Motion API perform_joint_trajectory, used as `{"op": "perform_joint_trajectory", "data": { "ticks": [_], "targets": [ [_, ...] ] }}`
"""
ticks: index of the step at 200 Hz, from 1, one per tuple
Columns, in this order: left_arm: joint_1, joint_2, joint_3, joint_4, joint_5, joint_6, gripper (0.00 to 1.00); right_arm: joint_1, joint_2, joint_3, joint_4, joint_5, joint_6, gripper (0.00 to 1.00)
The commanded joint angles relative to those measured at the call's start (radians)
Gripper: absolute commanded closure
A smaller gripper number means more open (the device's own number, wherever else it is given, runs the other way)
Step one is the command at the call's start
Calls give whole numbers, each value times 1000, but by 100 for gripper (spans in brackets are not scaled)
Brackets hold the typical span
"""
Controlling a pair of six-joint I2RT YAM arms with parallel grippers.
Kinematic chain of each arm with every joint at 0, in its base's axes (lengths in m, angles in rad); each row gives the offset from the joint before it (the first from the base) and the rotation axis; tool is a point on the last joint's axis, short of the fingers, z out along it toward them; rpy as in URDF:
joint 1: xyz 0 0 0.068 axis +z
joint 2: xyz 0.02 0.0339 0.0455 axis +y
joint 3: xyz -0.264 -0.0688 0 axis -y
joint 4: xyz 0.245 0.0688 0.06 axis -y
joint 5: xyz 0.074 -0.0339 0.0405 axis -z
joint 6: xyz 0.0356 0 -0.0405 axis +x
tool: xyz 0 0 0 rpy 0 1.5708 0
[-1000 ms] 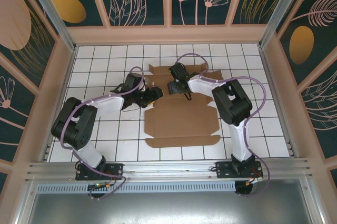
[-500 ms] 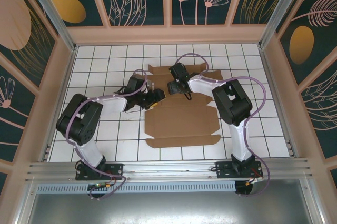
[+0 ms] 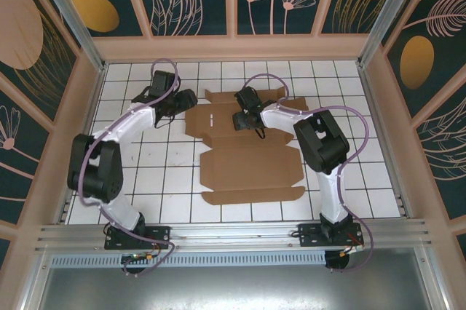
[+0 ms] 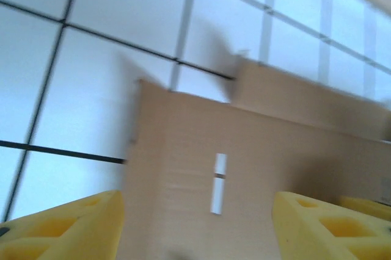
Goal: Fold the paper box
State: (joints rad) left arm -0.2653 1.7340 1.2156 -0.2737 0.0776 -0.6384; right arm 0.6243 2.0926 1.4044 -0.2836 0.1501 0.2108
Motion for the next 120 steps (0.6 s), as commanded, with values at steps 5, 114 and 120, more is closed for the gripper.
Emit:
{"op": "perform_joint_trajectory", "data": {
  "ticks": [5,114,120],
  "targets": [
    [17,116,41,-79,-19,51,35,7,70,-65,-104,-100,-13,31],
    [16,199,68,22,148,38,53,6,77,-74,-92,-99,-19,33],
    [17,202,68,28,162,36,53,5,77,-74,-92,-100,-19,33]
  ]
}}
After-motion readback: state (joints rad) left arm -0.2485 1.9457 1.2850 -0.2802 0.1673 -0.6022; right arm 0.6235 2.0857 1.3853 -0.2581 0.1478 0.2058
